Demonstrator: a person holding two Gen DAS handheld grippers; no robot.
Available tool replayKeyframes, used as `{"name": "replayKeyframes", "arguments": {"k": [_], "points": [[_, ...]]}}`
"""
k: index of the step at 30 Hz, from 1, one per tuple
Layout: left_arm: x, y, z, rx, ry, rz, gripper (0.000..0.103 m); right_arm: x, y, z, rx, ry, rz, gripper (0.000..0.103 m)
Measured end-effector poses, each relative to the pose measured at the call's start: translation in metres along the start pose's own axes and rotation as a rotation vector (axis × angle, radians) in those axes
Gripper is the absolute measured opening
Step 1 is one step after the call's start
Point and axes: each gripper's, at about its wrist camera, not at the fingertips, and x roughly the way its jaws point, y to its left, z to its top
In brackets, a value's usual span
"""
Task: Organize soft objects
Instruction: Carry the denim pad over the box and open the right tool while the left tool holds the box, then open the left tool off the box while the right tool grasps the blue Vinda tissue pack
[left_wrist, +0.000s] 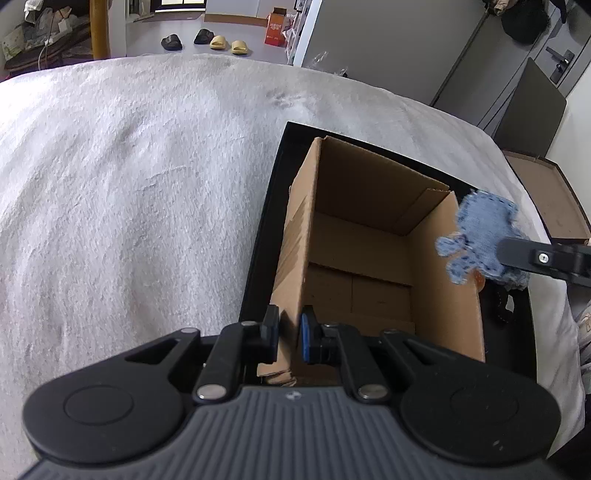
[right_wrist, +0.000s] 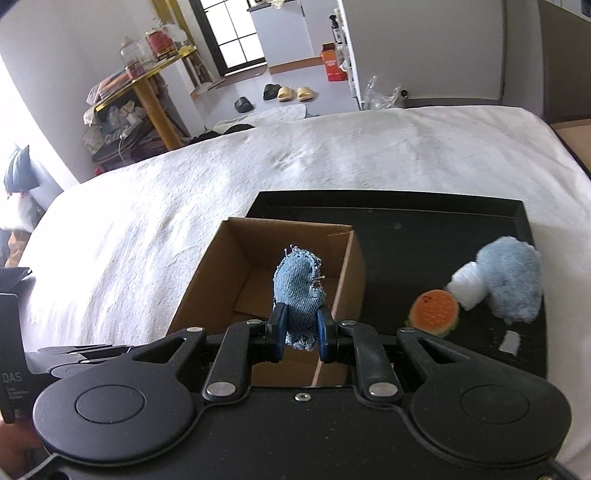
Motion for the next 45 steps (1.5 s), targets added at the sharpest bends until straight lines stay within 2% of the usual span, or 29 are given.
{"name": "replayKeyframes", "arguments": {"k": [14, 16, 20, 22, 24, 26, 29, 35, 43, 45], "points": [[0.001, 0.006, 0.003, -0.061, 0.039, -0.020, 0.010, 0.029, 0.043, 0.015, -0.079, 0.034, 0.047, 0.017], [0.001, 0.007, 0.004, -0.075, 0.045, -0.016, 0.010, 0.029, 0.047, 0.018, -0.092, 0.020, 0.062, 0.021], [0.002, 0.006, 0.005, -0.085, 0.056, -0.008, 0.012, 0.028, 0.050, 0.021, -0.100, -0.015, 0.050, 0.043], [0.002, 0.005, 0.006, -0.077, 0.062, 0.003, 0.016, 0.028, 0.043, 0.019, -0.075, -0.012, 0.049, 0.044], [0.003, 0.003, 0.006, -0.067, 0.068, 0.018, 0.027, 0.028, 0.035, 0.015, -0.054, 0.001, 0.045, 0.044], [0.003, 0.001, 0.006, -0.062, 0.075, 0.035, 0.046, 0.026, 0.027, 0.011, -0.036, 0.008, 0.047, 0.044], [-0.001, -0.001, 0.005, -0.058, 0.060, 0.064, 0.059, 0.020, 0.014, 0.002, -0.015, 0.012, 0.039, 0.044], [-0.009, -0.011, 0.007, -0.027, 0.028, 0.100, 0.065, 0.003, -0.016, -0.016, 0.038, 0.002, 0.013, 0.045], [-0.015, -0.028, 0.005, 0.018, 0.005, 0.140, 0.068, -0.008, -0.055, -0.032, 0.105, -0.004, -0.009, 0.045], [-0.014, -0.032, 0.005, 0.027, 0.006, 0.150, 0.068, -0.008, -0.065, -0.037, 0.127, -0.001, -0.013, 0.048]]}}
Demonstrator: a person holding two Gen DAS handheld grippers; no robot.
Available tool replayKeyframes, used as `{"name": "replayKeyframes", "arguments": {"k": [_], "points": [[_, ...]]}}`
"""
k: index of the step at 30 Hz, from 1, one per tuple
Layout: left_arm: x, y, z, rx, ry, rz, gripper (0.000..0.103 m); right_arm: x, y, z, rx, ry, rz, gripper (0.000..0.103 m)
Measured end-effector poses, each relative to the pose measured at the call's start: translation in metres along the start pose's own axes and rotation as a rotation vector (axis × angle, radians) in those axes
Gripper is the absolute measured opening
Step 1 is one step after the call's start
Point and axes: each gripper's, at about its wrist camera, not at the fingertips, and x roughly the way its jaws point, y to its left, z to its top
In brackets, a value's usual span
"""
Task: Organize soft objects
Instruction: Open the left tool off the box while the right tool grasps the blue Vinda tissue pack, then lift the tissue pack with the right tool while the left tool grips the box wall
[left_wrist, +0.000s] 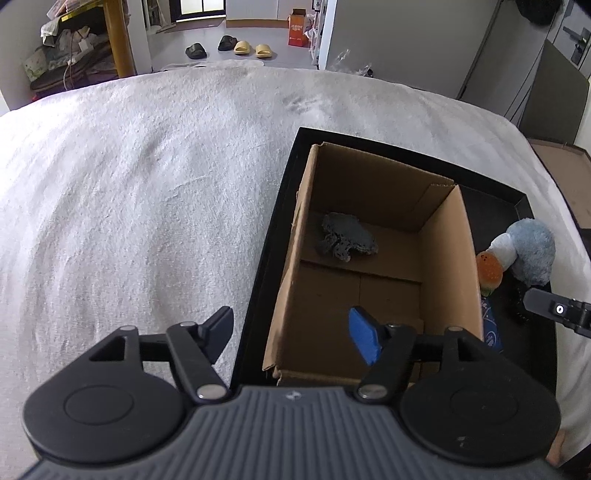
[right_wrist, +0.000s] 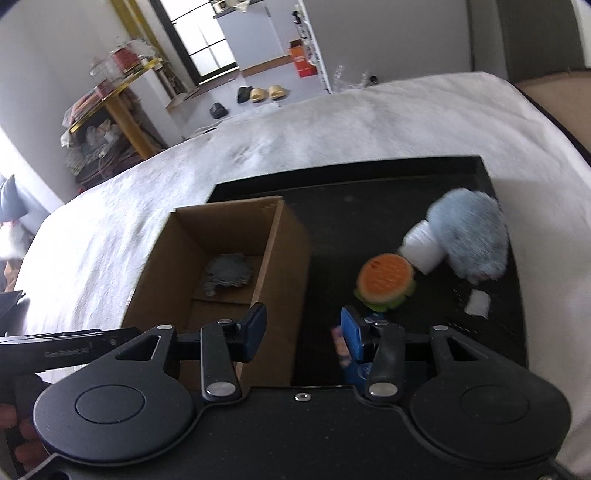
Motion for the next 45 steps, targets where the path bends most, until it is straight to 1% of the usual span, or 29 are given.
{"name": "replayKeyframes", "arguments": {"k": [1, 3, 6, 10, 14, 18, 23, 25, 27, 30, 37, 38, 40, 41, 42, 45], "points": [[0.000, -0.002, 0.000, 0.003, 0.001, 0.007, 0.068, 0.000, -0.004, -0.002, 0.010, 0.001, 0.000, 0.050], [0.000, -0.004, -0.001, 0.007, 0.000, 0.020, 0.069, -0.002, -0.012, -0.006, 0.023, -0.005, -0.004, 0.059], [0.002, -0.007, -0.001, 0.014, 0.005, 0.038, 0.070, 0.000, -0.020, -0.011, 0.028, -0.005, -0.008, 0.060], [0.004, -0.012, -0.001, 0.036, 0.006, 0.084, 0.078, 0.007, -0.031, -0.017, 0.040, 0.011, -0.011, 0.062], [0.004, -0.019, 0.000, 0.058, 0.006, 0.121, 0.083, 0.015, -0.036, -0.023, 0.028, 0.028, -0.017, 0.068], [0.007, -0.028, 0.001, 0.086, 0.012, 0.144, 0.084, 0.024, -0.037, -0.028, 0.005, 0.051, -0.014, 0.076], [0.015, -0.034, 0.000, 0.112, 0.034, 0.176, 0.085, 0.041, -0.038, -0.036, -0.035, 0.092, -0.015, 0.077], [0.018, -0.036, -0.001, 0.120, 0.042, 0.192, 0.085, 0.047, -0.039, -0.039, -0.053, 0.106, -0.025, 0.077], [0.021, -0.037, -0.002, 0.127, 0.052, 0.211, 0.085, 0.052, -0.039, -0.042, -0.076, 0.105, -0.024, 0.077], [0.023, -0.040, -0.002, 0.138, 0.064, 0.234, 0.085, 0.058, -0.039, -0.046, -0.106, 0.102, -0.045, 0.077], [0.029, -0.055, -0.003, 0.192, 0.082, 0.263, 0.085, 0.070, -0.040, -0.054, -0.167, 0.102, -0.085, 0.076], [0.031, -0.057, -0.003, 0.198, 0.087, 0.265, 0.085, 0.072, -0.040, -0.056, -0.173, 0.103, -0.091, 0.074], [0.035, -0.060, -0.004, 0.207, 0.101, 0.267, 0.085, 0.071, -0.037, -0.059, -0.207, 0.088, -0.099, 0.064], [0.036, -0.062, -0.005, 0.211, 0.105, 0.271, 0.085, 0.069, -0.035, -0.060, -0.230, 0.082, -0.102, 0.052], [0.037, -0.064, -0.005, 0.214, 0.107, 0.274, 0.085, 0.068, -0.035, -0.060, -0.238, 0.080, -0.108, 0.052], [0.039, -0.068, -0.006, 0.216, 0.109, 0.280, 0.085, 0.063, -0.042, -0.058, -0.190, 0.083, -0.084, 0.051]]}}
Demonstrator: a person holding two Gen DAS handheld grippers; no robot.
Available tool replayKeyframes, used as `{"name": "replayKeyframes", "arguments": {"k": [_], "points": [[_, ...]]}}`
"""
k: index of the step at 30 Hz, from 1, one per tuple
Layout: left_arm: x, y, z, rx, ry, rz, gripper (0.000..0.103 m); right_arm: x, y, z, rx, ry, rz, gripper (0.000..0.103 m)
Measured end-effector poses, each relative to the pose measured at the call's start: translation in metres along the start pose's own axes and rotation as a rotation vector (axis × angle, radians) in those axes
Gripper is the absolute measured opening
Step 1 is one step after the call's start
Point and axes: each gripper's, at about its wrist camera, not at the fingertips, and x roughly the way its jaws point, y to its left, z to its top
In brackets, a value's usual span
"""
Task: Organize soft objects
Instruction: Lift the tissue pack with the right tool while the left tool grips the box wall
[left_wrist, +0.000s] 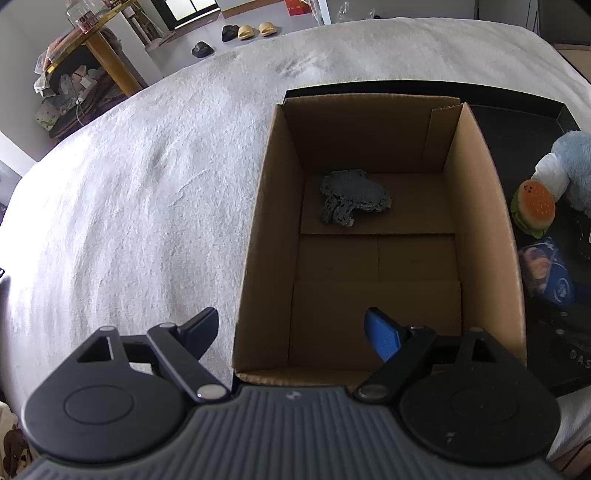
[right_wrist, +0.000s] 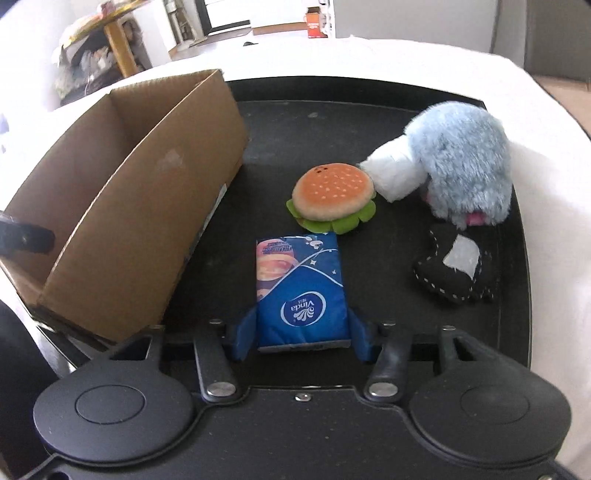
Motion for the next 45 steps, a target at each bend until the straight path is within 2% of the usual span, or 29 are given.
{"name": "replayKeyframes", "arguments": {"k": [8, 24, 45], "points": [[-0.007, 0.000, 0.001, -0.006, -0.019, 0.017, 0.085, -0.016, -0.022, -0.003, 0.069, -0.010, -0.010, 0.051], [-0.023, 0.016, -0.007, -0.037, -0.063, -0.024, 0.085, -0.045, -0.018, 0.009, 0.121, -0.052, -0.028, 0.050], [-0.042, 0.035, -0.014, -0.090, -0.158, -0.117, 0.085, -0.083, 0.022, 0.034, 0.044, -0.166, -0.068, 0.050]]}}
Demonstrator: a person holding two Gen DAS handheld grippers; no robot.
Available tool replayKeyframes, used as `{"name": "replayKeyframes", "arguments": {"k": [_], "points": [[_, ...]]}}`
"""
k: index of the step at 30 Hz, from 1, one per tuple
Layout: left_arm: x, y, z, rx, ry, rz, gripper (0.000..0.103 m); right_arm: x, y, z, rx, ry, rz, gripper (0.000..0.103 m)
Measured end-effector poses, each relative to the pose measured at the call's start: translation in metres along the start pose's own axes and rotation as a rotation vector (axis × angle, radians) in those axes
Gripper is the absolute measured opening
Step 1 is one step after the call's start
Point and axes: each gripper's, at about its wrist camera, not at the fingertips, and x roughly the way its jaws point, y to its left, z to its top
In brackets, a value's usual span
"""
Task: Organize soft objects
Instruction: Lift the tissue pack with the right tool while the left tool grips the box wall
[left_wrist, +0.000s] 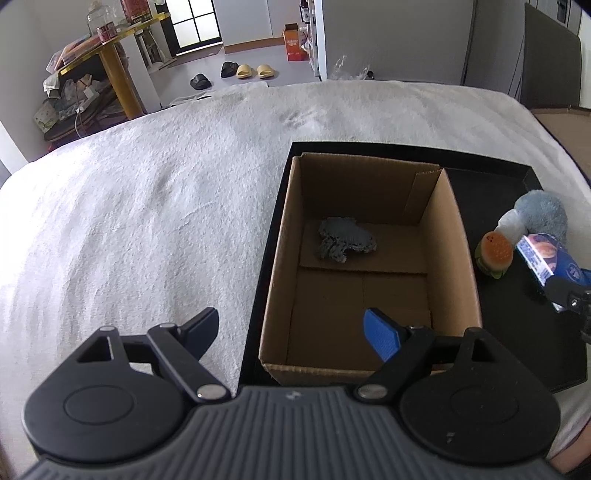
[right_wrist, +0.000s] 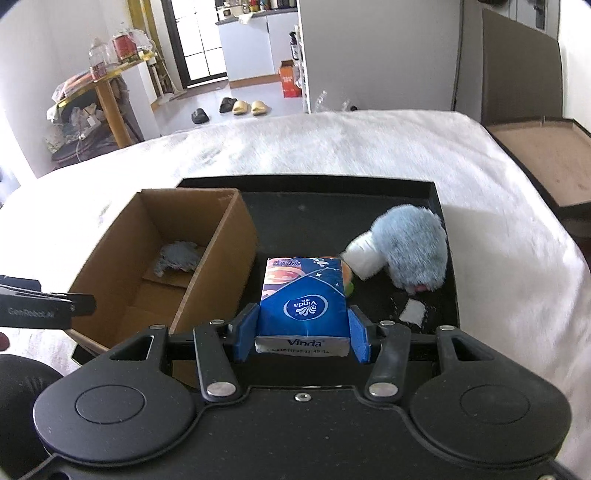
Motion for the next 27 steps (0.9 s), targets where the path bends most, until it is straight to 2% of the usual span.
{"name": "replayKeyframes", "arguments": {"k": [10, 16, 21, 27], "points": [[0.006, 0.018, -0.001, -0.055, -0.024, -0.045, 0.081, 0.001, 0.026, 0.018, -0.038, -0.033, 0.011, 0.050], [0.010, 0.025, 0.001, -0.079, -0.048, -0.062, 0.069, 0.008, 0.043, 0.032, -0.059, -0.041, 0.018, 0.050], [0.017, 0.032, 0.004, -0.115, -0.055, -0.081, 0.064, 0.016, 0.058, 0.042, -0.070, -0.035, 0.027, 0.050], [0.029, 0.036, 0.007, -0.130, -0.050, -0.100, 0.051, 0.028, 0.074, 0.052, -0.090, -0.027, 0.027, 0.050]]}}
